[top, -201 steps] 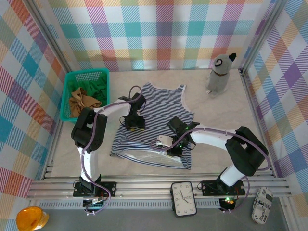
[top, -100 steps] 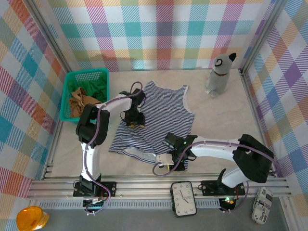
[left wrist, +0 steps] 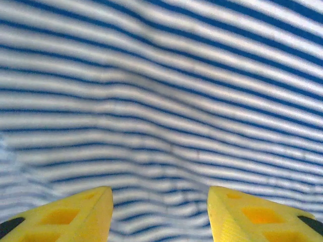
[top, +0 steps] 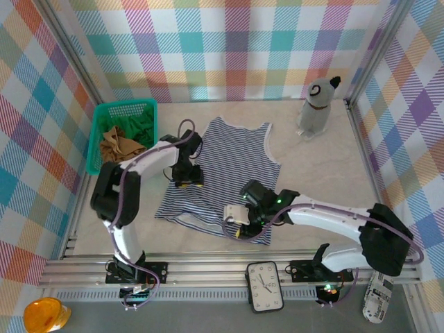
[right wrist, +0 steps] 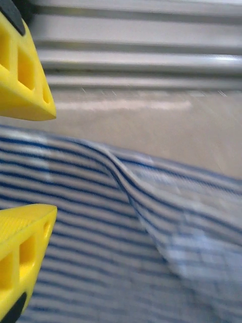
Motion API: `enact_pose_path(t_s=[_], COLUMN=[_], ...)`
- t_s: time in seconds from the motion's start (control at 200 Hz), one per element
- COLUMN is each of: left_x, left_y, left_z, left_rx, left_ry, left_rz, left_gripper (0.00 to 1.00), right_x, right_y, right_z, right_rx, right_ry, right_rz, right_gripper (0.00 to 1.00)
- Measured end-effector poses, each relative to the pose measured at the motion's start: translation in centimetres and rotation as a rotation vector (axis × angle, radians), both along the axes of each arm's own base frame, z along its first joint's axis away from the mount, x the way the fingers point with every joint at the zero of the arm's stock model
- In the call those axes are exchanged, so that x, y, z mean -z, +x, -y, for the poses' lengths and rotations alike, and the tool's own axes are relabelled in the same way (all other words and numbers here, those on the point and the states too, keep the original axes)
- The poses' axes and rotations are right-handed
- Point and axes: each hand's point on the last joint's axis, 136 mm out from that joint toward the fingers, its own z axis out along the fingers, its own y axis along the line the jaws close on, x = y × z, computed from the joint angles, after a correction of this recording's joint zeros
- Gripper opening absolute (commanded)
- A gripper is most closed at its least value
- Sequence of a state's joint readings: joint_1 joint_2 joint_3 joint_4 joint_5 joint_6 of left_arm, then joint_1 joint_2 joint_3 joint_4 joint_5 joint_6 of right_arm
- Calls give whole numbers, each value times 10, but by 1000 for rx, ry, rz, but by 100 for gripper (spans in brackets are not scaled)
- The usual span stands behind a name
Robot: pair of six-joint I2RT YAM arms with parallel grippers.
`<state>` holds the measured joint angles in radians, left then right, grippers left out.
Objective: Fold and stack the tank tops
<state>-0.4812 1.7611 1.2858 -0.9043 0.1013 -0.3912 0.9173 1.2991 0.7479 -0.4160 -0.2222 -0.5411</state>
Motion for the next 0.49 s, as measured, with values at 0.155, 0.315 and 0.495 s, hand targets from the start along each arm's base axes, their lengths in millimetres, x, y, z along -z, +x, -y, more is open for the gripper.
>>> enact_pose_path(t_s=[0.155, 0.315, 0.495], left_x=[-8, 10, 30], left_y=[-46, -86, -97], left_z=[11, 5, -8], left_rx=[-16, -105, -239], left_ry=[-18, 8, 27], left_rz=[11, -17, -20], left_gripper=[48, 42, 42], right_x=[6, 16, 25], right_y=[37, 62, 72], right_z=[16, 38, 58], right_rx=[160, 285, 362], right_ry=[-33, -94, -143], right_rz=[35, 59, 69], right_gripper=[52, 53, 54])
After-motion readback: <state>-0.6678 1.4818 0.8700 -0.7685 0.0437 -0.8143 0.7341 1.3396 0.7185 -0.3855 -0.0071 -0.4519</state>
